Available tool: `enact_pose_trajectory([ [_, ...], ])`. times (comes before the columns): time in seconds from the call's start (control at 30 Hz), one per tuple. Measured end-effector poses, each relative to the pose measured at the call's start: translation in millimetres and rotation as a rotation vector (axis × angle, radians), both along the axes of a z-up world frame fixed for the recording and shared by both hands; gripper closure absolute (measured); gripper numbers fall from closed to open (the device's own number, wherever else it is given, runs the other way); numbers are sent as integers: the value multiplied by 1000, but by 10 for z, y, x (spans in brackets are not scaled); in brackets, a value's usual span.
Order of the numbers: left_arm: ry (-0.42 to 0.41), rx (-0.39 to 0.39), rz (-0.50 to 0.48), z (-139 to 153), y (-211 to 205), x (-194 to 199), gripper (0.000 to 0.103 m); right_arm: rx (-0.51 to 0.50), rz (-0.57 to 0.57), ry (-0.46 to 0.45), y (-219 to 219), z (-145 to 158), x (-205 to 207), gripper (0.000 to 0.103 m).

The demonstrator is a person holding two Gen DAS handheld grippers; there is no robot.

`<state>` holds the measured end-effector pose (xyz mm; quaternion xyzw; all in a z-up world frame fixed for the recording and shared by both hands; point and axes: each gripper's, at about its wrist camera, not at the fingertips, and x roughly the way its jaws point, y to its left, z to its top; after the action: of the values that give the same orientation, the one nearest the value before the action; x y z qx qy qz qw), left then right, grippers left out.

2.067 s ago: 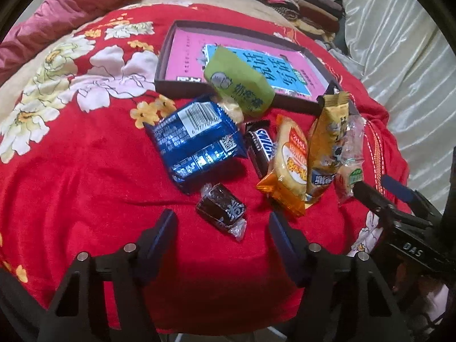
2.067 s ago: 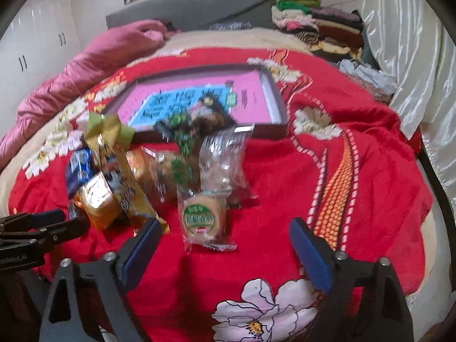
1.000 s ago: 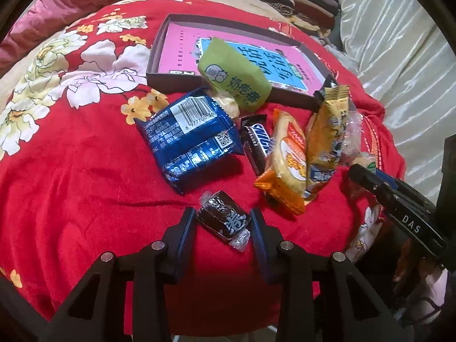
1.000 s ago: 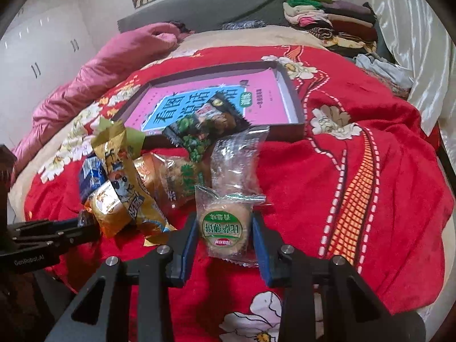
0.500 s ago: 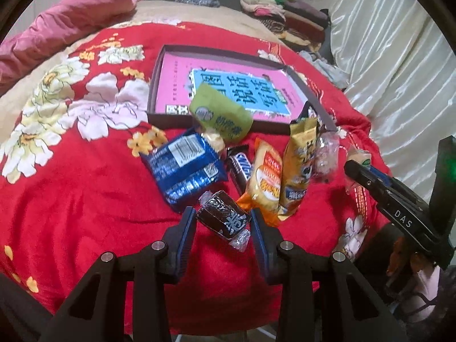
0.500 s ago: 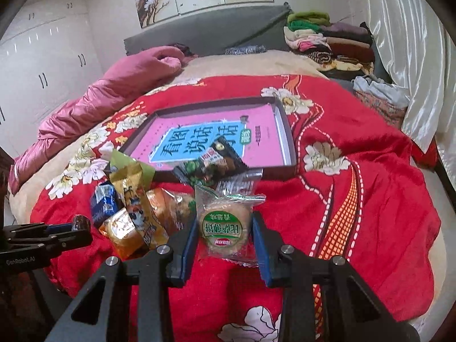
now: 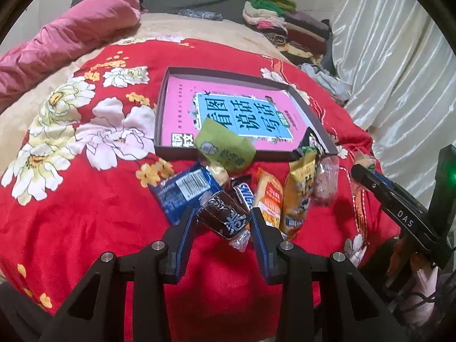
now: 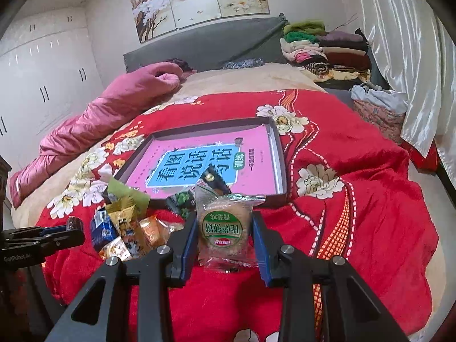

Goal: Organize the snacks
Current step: 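Lift and carry the chocolate with the left gripper while the right carries the pastry over the box lid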

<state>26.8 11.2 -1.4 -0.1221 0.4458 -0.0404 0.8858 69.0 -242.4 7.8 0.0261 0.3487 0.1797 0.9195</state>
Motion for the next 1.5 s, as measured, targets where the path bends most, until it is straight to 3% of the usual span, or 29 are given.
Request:
enact_pose_trajectory([
  [0.73,-49,34,51,198,59,467,63,6,31,-94,30,188,396,66],
  [1.5,-67,32,82,237,107,974,63,18,12,-76,-68,159,818,66],
])
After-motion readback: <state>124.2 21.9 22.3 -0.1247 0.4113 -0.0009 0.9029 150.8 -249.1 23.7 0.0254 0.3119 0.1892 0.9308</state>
